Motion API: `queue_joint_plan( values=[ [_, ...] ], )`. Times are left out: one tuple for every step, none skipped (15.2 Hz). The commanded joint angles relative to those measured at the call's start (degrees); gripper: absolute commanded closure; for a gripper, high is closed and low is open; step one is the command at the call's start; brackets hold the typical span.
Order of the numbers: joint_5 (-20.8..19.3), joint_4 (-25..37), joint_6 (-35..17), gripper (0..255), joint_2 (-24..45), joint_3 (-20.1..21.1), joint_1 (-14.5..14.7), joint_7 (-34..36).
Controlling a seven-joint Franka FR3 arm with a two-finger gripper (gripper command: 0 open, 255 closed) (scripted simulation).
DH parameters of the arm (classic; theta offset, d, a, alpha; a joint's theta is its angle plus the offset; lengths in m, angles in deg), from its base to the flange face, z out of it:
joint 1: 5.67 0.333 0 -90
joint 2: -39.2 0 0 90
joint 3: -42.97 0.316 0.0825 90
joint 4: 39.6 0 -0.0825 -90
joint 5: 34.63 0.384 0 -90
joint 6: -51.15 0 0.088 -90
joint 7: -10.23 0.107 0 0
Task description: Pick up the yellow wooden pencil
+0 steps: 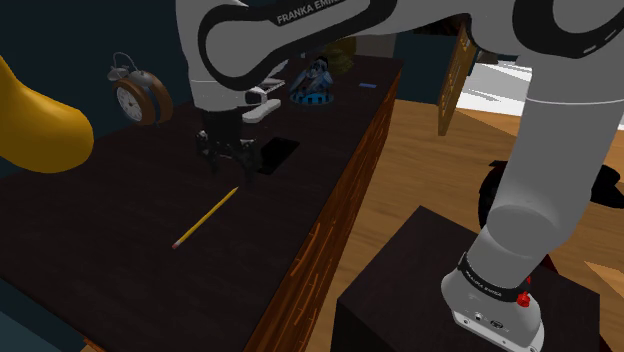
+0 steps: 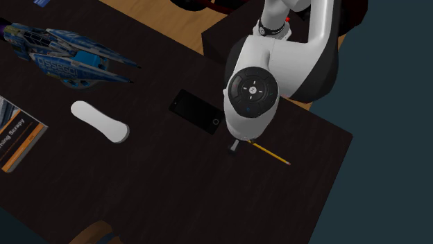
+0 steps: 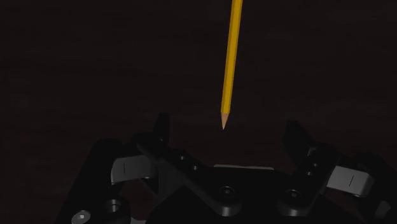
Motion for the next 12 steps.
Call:
queue_joint_plan(
  values=[
    [-0.46,-0.92,-1.41,0,0.64,-0.18,0.12,0.20],
    [-0.62,-1.47,-2.12,0,0.85,-0.25,0.16,0.26],
    [-0.91,-2.30,-3.23,0,1.22,-0.35,0.23,0.37],
    [-0.90,-2.31,-3.23,0,1.21,-0.35,0.23,0.36],
    [-0.90,-2.30,-3.23,0,1.22,-0.35,0.23,0.37],
    [-0.93,-2.22,-3.18,255,1.25,-0.35,0.26,0.40],
    [-0.95,-2.17,-3.14,255,1.28,-0.35,0.28,0.42],
    [-0.93,-2.20,-3.15,255,1.25,-0.35,0.27,0.41],
    [-0.98,-2.10,-3.11,255,1.32,-0.36,0.30,0.44],
    [-1.04,-2.03,-3.10,255,1.41,-0.39,0.30,0.41],
    [-1.00,-2.04,-3.06,255,1.35,-0.39,0.27,0.37],
    [-1.02,-2.01,-3.07,255,1.39,-0.41,0.25,0.34]
  ],
)
